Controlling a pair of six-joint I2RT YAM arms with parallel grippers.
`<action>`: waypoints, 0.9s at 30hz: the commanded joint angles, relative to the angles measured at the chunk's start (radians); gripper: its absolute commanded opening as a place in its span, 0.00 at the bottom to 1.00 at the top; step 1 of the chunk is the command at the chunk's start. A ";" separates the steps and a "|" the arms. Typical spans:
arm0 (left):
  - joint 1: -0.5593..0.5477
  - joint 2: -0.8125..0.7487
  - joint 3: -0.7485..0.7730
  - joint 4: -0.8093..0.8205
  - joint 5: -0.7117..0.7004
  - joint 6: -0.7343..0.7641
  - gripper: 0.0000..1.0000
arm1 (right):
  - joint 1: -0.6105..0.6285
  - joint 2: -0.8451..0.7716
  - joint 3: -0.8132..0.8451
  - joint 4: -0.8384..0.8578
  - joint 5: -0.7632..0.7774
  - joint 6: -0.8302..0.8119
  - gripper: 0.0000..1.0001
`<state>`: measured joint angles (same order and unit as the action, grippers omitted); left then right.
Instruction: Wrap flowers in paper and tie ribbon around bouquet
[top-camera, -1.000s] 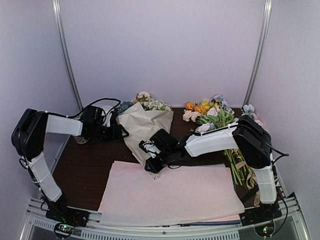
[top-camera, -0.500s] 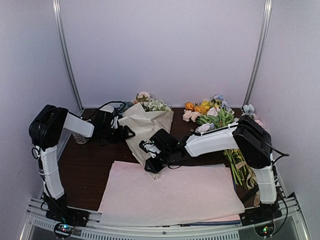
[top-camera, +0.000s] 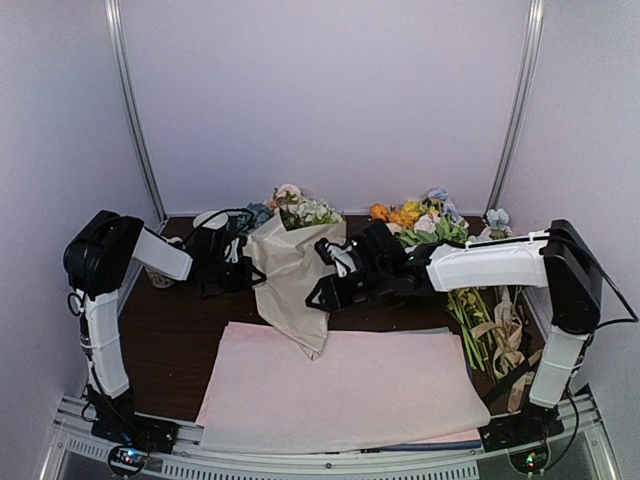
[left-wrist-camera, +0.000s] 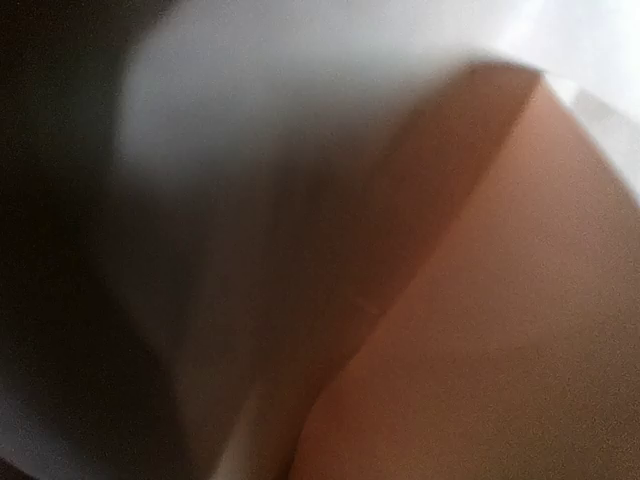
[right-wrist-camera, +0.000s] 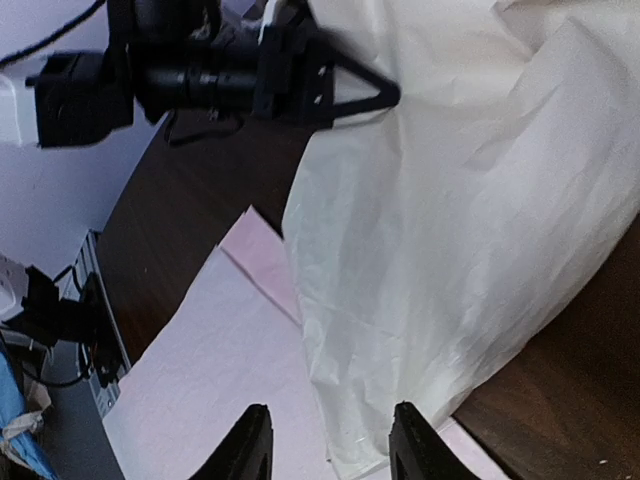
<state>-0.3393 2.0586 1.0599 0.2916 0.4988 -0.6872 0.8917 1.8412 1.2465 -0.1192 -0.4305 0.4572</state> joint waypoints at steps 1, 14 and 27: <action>-0.007 0.001 -0.021 0.034 0.021 0.011 0.02 | -0.100 0.000 -0.020 0.015 0.090 0.109 0.43; -0.017 -0.027 -0.022 -0.007 0.024 0.058 0.00 | -0.115 0.227 0.108 -0.010 0.000 0.159 0.49; -0.092 -0.146 -0.047 -0.046 0.032 0.137 0.00 | -0.096 0.063 -0.120 0.085 -0.119 0.210 0.00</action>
<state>-0.4038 1.9827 1.0393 0.2401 0.4973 -0.5945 0.7746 1.9938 1.1954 -0.0616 -0.4953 0.6460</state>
